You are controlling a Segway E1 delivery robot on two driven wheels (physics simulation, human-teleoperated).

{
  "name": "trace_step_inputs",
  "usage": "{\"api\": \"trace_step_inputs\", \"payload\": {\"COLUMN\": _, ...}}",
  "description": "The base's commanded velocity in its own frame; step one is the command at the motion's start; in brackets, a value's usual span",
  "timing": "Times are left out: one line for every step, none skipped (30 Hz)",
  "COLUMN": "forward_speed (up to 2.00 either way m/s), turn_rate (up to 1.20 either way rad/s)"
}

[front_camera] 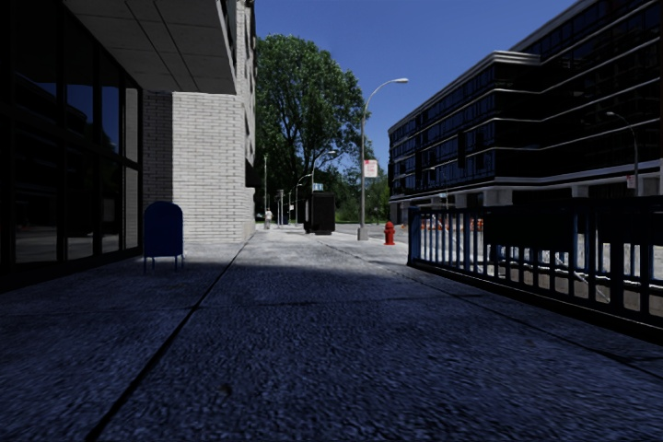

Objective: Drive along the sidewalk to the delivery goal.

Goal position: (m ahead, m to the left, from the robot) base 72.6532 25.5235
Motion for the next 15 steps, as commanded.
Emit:
{"api": "trace_step_inputs", "payload": {"forward_speed": 2.0, "turn_rate": 0.0}}
{"api": "trace_step_inputs", "payload": {"forward_speed": 2.0, "turn_rate": 0.0}}
{"api": "trace_step_inputs", "payload": {"forward_speed": 2.0, "turn_rate": 0.0}}
{"api": "trace_step_inputs", "payload": {"forward_speed": 2.0, "turn_rate": 0.0}}
{"api": "trace_step_inputs", "payload": {"forward_speed": 2.0, "turn_rate": 0.0}}
{"api": "trace_step_inputs", "payload": {"forward_speed": 2.0, "turn_rate": 0.0}}
{"api": "trace_step_inputs", "payload": {"forward_speed": 2.0, "turn_rate": 0.0}}
{"api": "trace_step_inputs", "payload": {"forward_speed": 2.0, "turn_rate": 0.0}}
{"api": "trace_step_inputs", "payload": {"forward_speed": 2.0, "turn_rate": 0.04}}
{"api": "trace_step_inputs", "payload": {"forward_speed": 2.0, "turn_rate": 0.04}}
{"api": "trace_step_inputs", "payload": {"forward_speed": 2.0, "turn_rate": 0.1}}
{"api": "trace_step_inputs", "payload": {"forward_speed": 2.0, "turn_rate": 0.14}}
{"api": "trace_step_inputs", "payload": {"forward_speed": 2.0, "turn_rate": 0.18}}
{"api": "trace_step_inputs", "payload": {"forward_speed": 2.0, "turn_rate": 0.25}}
{"api": "trace_step_inputs", "payload": {"forward_speed": 2.0, "turn_rate": 0.25}}
